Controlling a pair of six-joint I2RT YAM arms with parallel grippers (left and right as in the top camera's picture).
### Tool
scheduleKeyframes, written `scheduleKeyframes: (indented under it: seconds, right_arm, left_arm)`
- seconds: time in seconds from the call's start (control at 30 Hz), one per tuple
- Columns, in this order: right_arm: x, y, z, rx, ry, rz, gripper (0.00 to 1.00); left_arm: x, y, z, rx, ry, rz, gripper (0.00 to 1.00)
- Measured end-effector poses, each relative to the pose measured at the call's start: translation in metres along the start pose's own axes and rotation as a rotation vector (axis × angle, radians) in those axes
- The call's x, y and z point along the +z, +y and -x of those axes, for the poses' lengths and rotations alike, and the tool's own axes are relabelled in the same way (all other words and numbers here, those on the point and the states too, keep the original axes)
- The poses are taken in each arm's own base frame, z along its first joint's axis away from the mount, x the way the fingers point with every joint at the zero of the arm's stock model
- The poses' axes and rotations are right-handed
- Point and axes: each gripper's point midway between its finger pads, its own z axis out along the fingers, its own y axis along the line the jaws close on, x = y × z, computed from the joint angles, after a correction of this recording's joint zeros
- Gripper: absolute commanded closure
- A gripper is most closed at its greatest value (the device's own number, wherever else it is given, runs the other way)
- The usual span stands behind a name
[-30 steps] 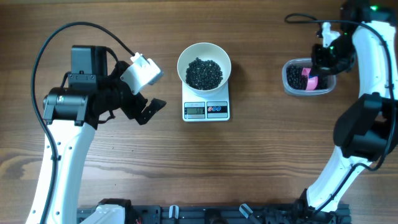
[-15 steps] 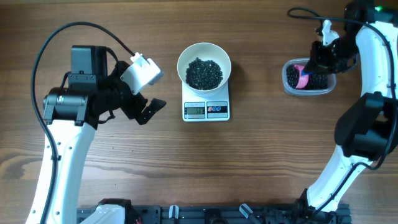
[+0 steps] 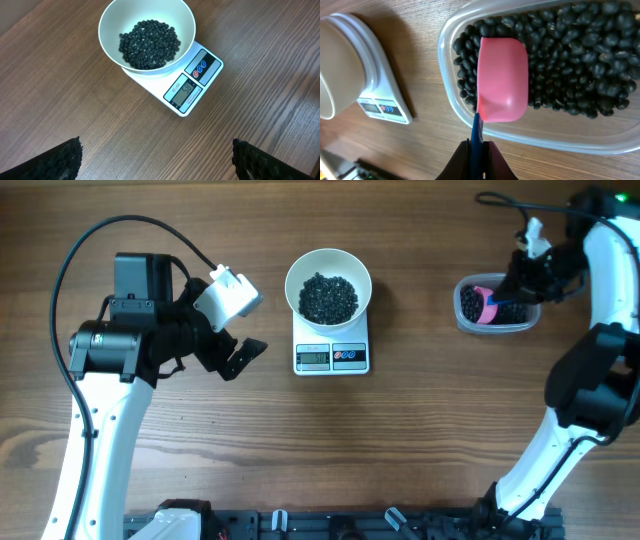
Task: Scoop item into bowl and weigh 150g on scale
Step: 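Scoop black beans a third time with the right gripper, then carry the filled scoop with the right gripper over the white bowl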
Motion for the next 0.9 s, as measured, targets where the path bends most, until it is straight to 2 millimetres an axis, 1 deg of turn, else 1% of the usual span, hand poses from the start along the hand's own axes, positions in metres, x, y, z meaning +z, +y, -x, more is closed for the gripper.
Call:
scheduleKeyframes:
  seconds: [0.13, 0.23, 0.43, 0.53, 0.63, 0.77, 0.87, 0.9]
  right_arm:
    - [-0.009, -0.016, -0.002, 0.029, -0.018, 0.12, 0.96]
    - [-0.022, -0.031, -0.002, 0.053, -0.067, 0.2, 0.96]
    - [-0.046, -0.053, -0.008, 0.083, -0.153, 0.312, 0.95]
    - [-0.053, -0.057, -0.009, 0.081, -0.179, 0.346, 0.96]
    - [-0.06, -0.051, -0.004, 0.066, -0.223, 0.408, 0.96]
    - [-0.069, -0.035, 0.004, 0.043, -0.274, 0.505, 0.96]
    - [-0.07, -0.015, 0.01, 0.013, -0.288, 0.567, 0.96]
    - [-0.067, -0.001, 0.012, -0.01, -0.278, 0.589, 0.96]
  left_arm:
    - [0.0, 0.0, 0.0, 0.0, 0.0, 0.0, 0.0]
    - [0.0, 0.0, 0.0, 0.0, 0.0, 0.0, 0.0]
    - [0.0, 0.0, 0.0, 0.0, 0.0, 0.0, 0.0]
    - [0.0, 0.0, 0.0, 0.0, 0.0, 0.0, 0.0]
    - [0.0, 0.0, 0.0, 0.0, 0.0, 0.0, 0.0]
    - [0.0, 0.0, 0.0, 0.0, 0.001, 0.0, 0.0]
    - [0.0, 0.0, 0.0, 0.0, 0.0, 0.0, 0.0]
    - [0.0, 0.0, 0.0, 0.0, 0.0, 0.0, 0.0]
